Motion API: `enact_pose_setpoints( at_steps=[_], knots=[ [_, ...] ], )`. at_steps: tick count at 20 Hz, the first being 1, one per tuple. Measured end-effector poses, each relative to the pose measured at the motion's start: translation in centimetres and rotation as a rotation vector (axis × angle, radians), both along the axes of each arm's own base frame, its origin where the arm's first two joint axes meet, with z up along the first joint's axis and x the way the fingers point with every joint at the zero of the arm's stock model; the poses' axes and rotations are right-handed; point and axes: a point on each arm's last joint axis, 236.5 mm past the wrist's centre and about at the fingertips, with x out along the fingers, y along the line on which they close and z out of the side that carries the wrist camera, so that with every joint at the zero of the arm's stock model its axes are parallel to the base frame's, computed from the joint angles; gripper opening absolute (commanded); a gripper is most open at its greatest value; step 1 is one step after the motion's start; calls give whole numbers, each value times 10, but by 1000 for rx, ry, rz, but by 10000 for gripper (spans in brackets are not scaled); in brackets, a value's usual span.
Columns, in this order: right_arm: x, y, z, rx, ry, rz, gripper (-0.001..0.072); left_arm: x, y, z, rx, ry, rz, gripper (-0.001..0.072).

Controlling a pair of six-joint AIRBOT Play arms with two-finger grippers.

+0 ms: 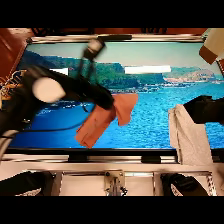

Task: Fold the shirts.

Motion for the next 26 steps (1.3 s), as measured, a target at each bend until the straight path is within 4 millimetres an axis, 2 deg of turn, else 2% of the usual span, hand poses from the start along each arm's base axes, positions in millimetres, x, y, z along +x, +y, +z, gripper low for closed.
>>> enact_pose_setpoints(
  at_steps=[1,2,3,4,5,7,9,13,15,16,19,21,23,24,26],
  knots=[
    [-1,0,-9,-5,28,1,497,-13,-14,-29,31,48,-28,57],
    [-2,1,-21,-9,59,0,497,-26,-25,-55,63,94,-51,164],
    [-2,2,-31,-13,85,0,497,-40,-34,-79,97,140,-69,428],
    [-1,3,-44,-17,113,2,497,-51,-39,-96,120,182,-72,651],
    [0,4,-56,-21,139,2,498,-59,-41,-111,147,224,-64,678],
    [4,6,-79,-34,189,4,507,-67,-33,-124,193,278,-45,678],
    [9,8,-97,-53,226,18,506,-68,-12,-121,243,323,-18,678],
    [18,11,-129,-114,317,75,506,-51,60,-88,325,327,87,678],
    [18,11,-148,-145,385,100,507,-50,97,-82,351,359,169,678],
    [17,11,-159,-159,422,110,506,-55,111,-85,359,385,197,678],
    [7,7,-194,-193,521,132,506,-92,132,-122,383,525,245,676],
    [-4,5,-215,-208,580,140,506,-117,134,-156,382,612,286,676],
    [-10,6,-231,-205,614,148,506,-134,127,-186,341,673,333,674],
    [-12,9,-237,-193,623,154,506,-139,119,-198,302,692,356,648],
    [-14,16,-246,-162,629,167,507,-141,104,-216,223,717,401,636]
  ],
)
